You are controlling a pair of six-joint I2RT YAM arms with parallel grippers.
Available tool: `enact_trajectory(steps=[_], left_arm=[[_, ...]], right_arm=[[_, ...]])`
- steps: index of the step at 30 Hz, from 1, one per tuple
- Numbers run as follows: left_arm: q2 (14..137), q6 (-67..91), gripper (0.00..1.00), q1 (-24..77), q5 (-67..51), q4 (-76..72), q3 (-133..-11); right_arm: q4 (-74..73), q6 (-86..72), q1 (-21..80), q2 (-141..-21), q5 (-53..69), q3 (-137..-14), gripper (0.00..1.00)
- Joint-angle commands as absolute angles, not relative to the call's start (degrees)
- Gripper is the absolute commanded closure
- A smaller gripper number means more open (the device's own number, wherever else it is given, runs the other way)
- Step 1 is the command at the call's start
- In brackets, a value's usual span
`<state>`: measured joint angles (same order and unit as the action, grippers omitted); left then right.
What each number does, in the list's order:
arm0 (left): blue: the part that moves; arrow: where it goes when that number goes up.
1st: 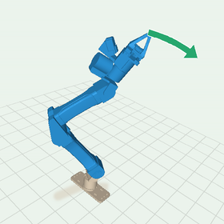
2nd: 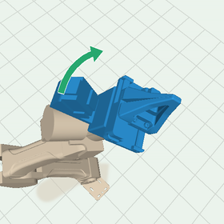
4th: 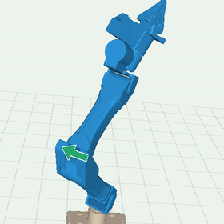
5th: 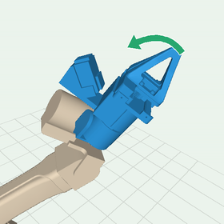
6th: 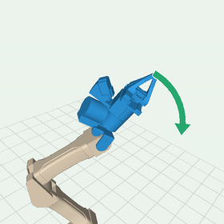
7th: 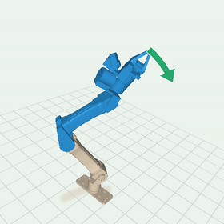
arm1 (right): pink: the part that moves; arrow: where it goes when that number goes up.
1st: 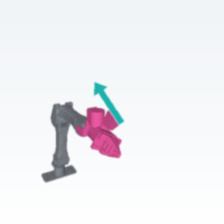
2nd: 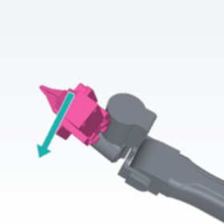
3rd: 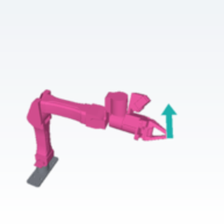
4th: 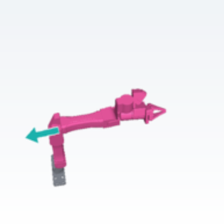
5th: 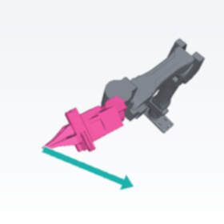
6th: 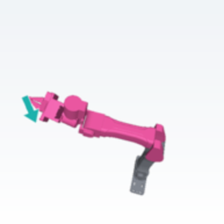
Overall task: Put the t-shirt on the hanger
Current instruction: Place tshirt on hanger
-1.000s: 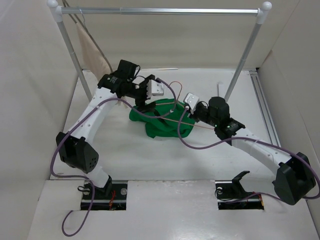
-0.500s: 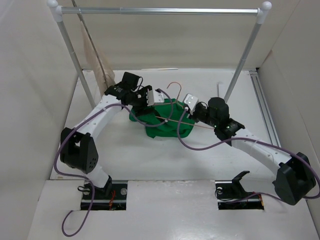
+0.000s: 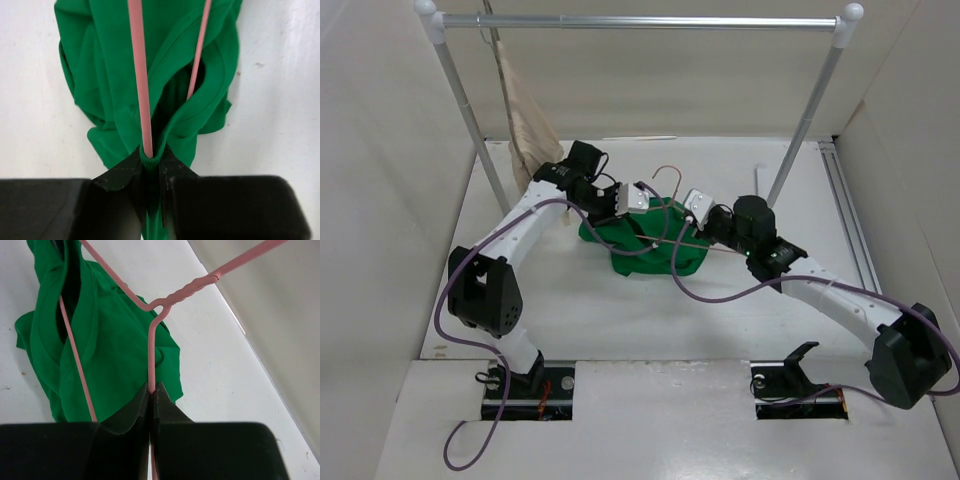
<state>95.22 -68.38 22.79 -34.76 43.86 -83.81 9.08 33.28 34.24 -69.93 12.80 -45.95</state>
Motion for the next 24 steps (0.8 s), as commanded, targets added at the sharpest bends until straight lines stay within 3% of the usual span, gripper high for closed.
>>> enact_trajectory(steps=[1,10,11,14,15,18,20,24], left_arm=[[94.0,-68.9,0.94,27.2,-49.0,49.3,-88.4],[93.5,-65.7,0.94,27.2,-49.5,48.8,-88.1],[93.5,-64.7,1.0,27.2,-50.1,48.8,-88.1],[93.5,-60.8,1.0,27.2,-50.9,45.6,-88.1],[93.5,-57.5,1.0,27.2,-49.4,44.5,-88.1],[91.9,-47.0,1.0,26.5,-45.4,34.9,-86.2],[90.6,-37.6,1.0,24.4,-41.6,30.3,-84.8],[86.6,-31.2,1.0,24.3,-35.8,26.3,-80.4]], right_arm=[[14.2,33.0,36.2,-71.8,13.9,-49.8,1.0],[16.5,33.0,37.3,-73.1,13.4,-51.5,1.0],[16.5,33.0,37.3,-73.1,13.4,-51.5,1.0],[16.5,33.0,37.3,-73.7,13.4,-52.1,1.0],[16.5,32.0,37.3,-73.7,12.1,-52.7,0.95],[14.2,27.2,37.3,-70.8,7.4,-53.3,0.4],[10.8,23.0,36.7,-67.6,-1.4,-53.3,0.15],[3.5,12.8,36.7,-57.4,-11.7,-49.4,0.14]])
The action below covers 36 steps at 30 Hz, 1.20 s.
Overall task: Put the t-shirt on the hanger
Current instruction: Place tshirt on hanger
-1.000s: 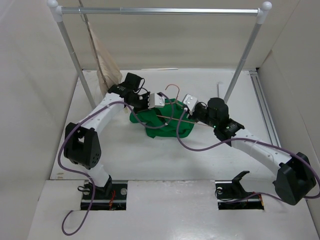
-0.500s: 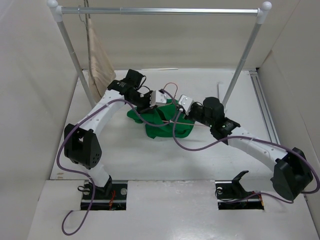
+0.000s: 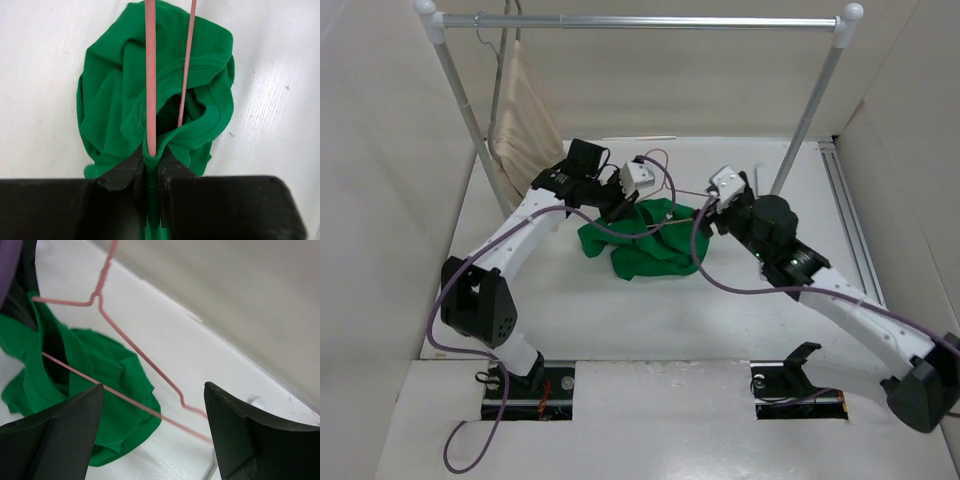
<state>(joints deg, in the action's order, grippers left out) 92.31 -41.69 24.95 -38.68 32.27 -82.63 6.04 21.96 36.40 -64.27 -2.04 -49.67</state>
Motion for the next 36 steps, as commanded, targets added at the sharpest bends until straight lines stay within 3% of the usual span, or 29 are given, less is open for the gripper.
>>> enact_trajectory(steps=[1,5,6,10,16,19,24,29,34,36], left_arm=[[86.0,-29.5,1.0,24.3,-35.2,24.3,-79.6],[85.3,-20.5,1.0,24.3,-33.3,20.7,-77.7],[85.3,-19.3,1.0,24.3,-33.3,20.2,-77.7],[85.3,-18.5,1.0,24.3,-35.2,20.2,-77.7],[85.3,-19.2,1.0,24.3,-35.2,20.2,-77.7],[85.3,-19.7,1.0,24.3,-35.2,20.2,-77.7],[85.3,-20.2,1.0,24.3,-37.0,21.3,-77.7],[84.6,-22.5,1.0,24.3,-37.0,22.3,-77.2],[84.1,-24.3,1.0,24.3,-37.0,22.9,-77.2],[84.1,-25.0,1.0,24.3,-37.0,23.4,-77.2]], right_arm=[[2.2,10.7,36.7,-54.5,-11.7,-48.4,0.15],[-1.6,9.9,39.9,-54.1,-8.8,-45.7,0.32],[-1.6,10.5,39.9,-55.4,-3.1,-45.1,0.37],[3.4,11.9,39.9,-66.1,7.6,-44.6,0.37],[11.9,12.7,38.5,-77.2,7.1,-45.3,0.36],[15.7,11.3,37.2,-81.1,4.5,-45.3,0.4],[18.2,10.6,36.0,-87.0,2.1,-46.0,0.54],[20.5,10.5,35.2,-88.7,1.5,-44.9,0.5],[20.5,17.0,35.2,-84.8,12.1,-45.4,0.21],[19.8,17.8,35.2,-78.9,12.7,-42.9,0.16]])
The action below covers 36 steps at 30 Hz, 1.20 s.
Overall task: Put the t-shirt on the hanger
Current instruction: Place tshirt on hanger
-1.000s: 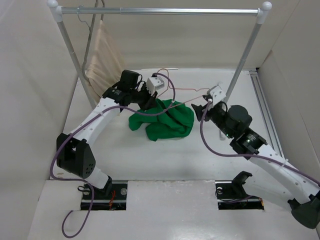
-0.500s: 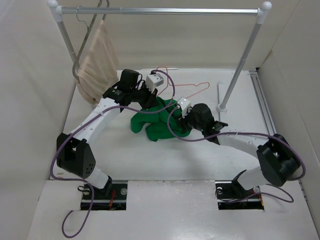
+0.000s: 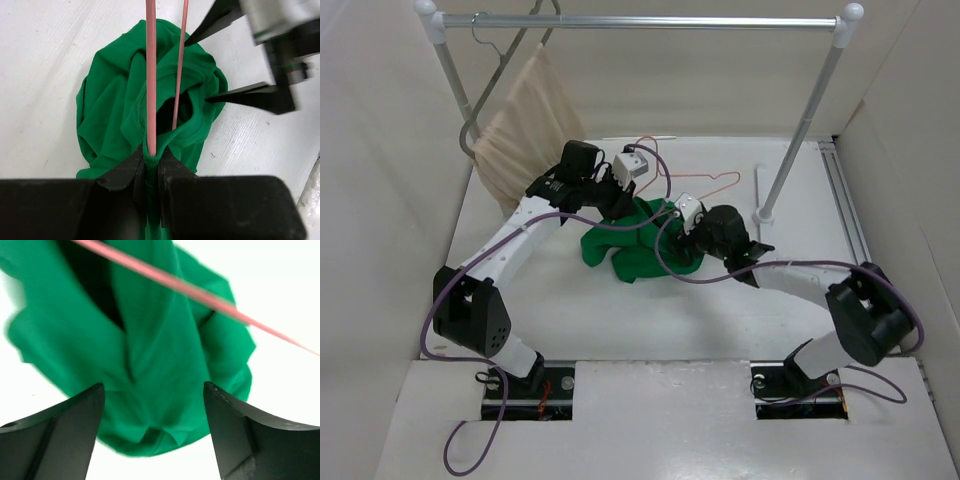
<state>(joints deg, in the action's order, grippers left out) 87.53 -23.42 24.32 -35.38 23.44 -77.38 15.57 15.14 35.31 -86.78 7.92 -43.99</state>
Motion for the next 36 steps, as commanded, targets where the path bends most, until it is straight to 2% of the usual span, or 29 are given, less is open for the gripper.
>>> enact_trajectory(steps=[1,4,9,18,19,22,26,33,36], left_arm=[[84.1,-25.8,1.0,24.3,-36.5,23.4,-77.2],[84.1,-26.5,1.0,24.3,-36.5,23.4,-77.2],[84.1,-27.0,1.0,24.3,-36.5,23.4,-77.2],[84.1,-26.4,1.0,24.3,-36.5,22.9,-76.6],[84.1,-26.4,1.0,24.3,-36.5,22.9,-76.6],[84.1,-26.4,1.0,24.3,-36.5,22.9,-76.6],[83.6,-27.0,1.0,24.3,-36.5,22.9,-76.6],[83.6,-27.0,1.0,24.3,-36.5,23.4,-76.6],[83.6,-27.0,1.0,24.3,-36.5,23.4,-76.6]], right_arm=[[19.8,17.8,34.7,-74.7,12.1,-41.6,0.15],[19.8,16.8,34.0,-70.4,9.6,-36.9,0.15],[21.4,16.1,33.0,-73.7,11.6,-37.5,0.47],[24.7,17.1,33.0,-82.0,18.5,-42.4,0.42],[24.7,17.1,33.0,-82.5,16.5,-42.4,0.47],[24.7,16.6,31.8,-83.9,13.5,-42.9,0.52],[22.2,17.9,30.7,-85.4,12.3,-42.9,0.55],[18.9,21.0,30.1,-85.4,10.2,-42.4,0.56],[17.7,21.5,30.1,-84.1,8.8,-42.4,0.54]])
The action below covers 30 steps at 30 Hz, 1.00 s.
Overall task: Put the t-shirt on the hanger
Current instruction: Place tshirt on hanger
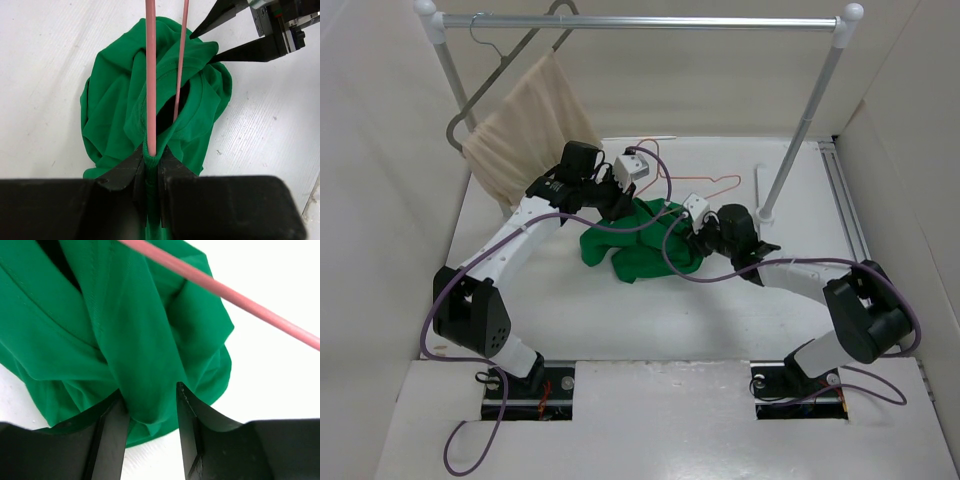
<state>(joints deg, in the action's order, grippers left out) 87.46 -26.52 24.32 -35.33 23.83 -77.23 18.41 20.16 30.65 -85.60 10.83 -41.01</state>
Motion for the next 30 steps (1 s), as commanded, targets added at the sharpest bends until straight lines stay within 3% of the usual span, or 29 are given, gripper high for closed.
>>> enact_trajectory(steps=[1,7,10,13,19,24,30], left_arm=[[83.6,-27.0,1.0,24.3,-36.5,23.4,-76.6],[84.1,-27.5,1.0,24.3,-37.6,23.4,-76.6],[84.1,-27.0,1.0,24.3,-38.1,22.9,-76.6],[84.1,-25.4,1.0,24.3,-38.7,22.3,-76.1],[82.9,-30.1,1.0,23.7,-40.4,26.3,-75.6],[81.7,-48.4,1.0,22.5,-42.7,35.2,-74.2],[73.9,-56.3,1.0,22.5,-29.9,24.9,-63.5]], right_arm=[[17.1,21.5,30.1,-84.1,7.9,-42.4,0.53],[17.1,22.1,28.2,-85.1,8.8,-43.6,0.55],[17.1,22.1,28.2,-88.6,10.0,-47.5,0.72],[19.2,18.3,27.7,-90.6,11.3,-48.1,1.0],[27.8,7.2,15.7,-84.7,13.2,-38.3,1.0],[22.8,6.7,8.2,-81.8,13.2,-38.1,1.0],[18.4,7.5,-0.6,-77.3,15.0,-39.3,1.0]])
